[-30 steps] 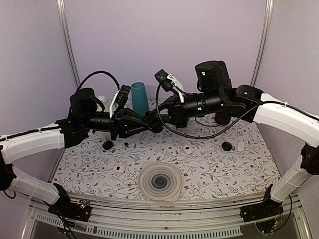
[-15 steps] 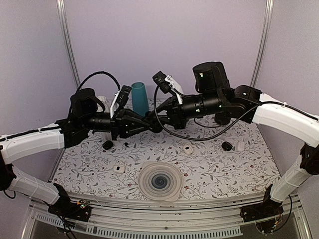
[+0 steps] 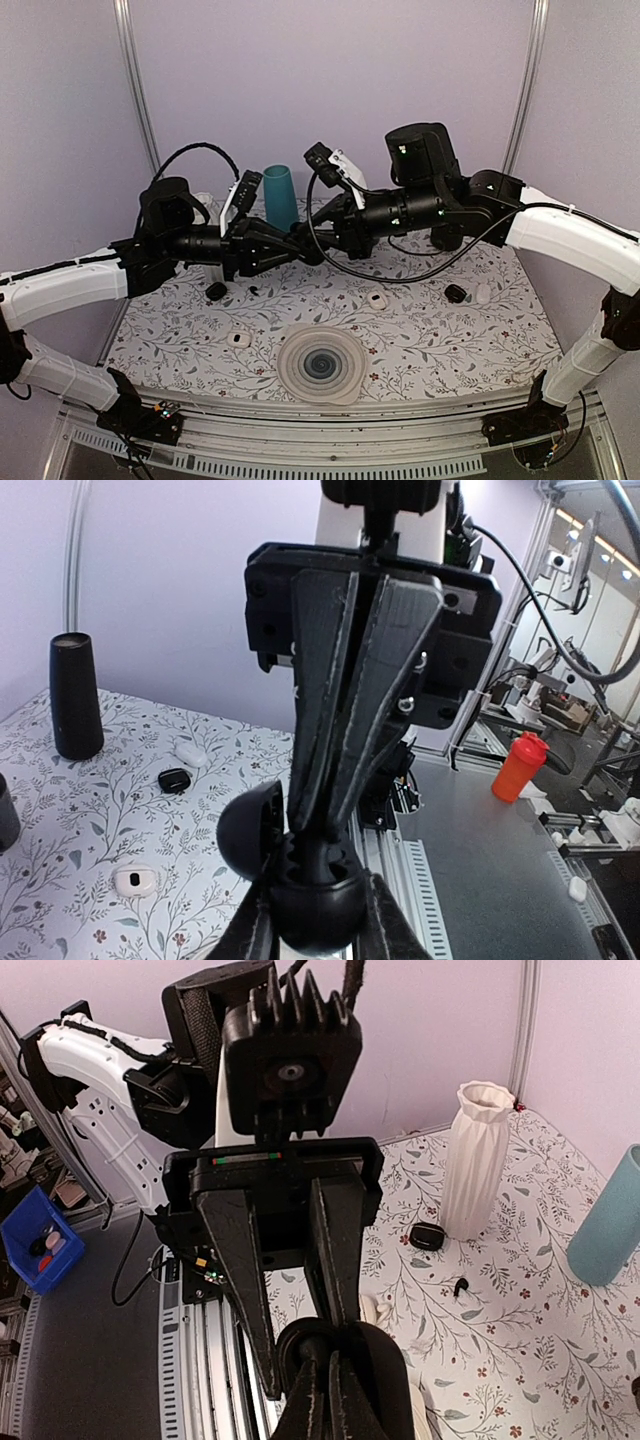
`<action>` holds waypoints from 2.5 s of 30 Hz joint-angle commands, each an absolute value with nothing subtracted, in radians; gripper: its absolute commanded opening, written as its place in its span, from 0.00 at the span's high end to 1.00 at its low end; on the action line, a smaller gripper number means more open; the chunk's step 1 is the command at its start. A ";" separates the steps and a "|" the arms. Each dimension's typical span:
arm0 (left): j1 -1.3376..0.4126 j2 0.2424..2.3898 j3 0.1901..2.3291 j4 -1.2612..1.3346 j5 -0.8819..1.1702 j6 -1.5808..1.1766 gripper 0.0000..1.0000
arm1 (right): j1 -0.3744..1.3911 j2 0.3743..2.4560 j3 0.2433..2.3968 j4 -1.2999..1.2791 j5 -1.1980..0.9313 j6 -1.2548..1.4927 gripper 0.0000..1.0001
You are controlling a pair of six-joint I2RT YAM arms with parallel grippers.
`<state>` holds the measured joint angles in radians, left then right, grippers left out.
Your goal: Insert the wireless bluetooth earbuds into the charging case
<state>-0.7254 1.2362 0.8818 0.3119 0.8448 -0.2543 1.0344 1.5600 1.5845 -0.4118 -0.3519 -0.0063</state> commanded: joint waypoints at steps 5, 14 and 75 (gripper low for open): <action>-0.723 1.214 0.891 0.376 0.853 -0.251 1.00 | 1.060 1.584 1.607 -0.450 -0.340 -0.029 0.96; -0.723 1.226 0.875 0.365 0.866 -0.245 1.00 | 1.060 1.557 1.627 -0.413 -0.282 -0.006 0.87; -0.707 1.218 0.882 0.415 0.874 -0.281 1.00 | 1.020 1.488 1.530 -0.476 -0.296 0.024 0.95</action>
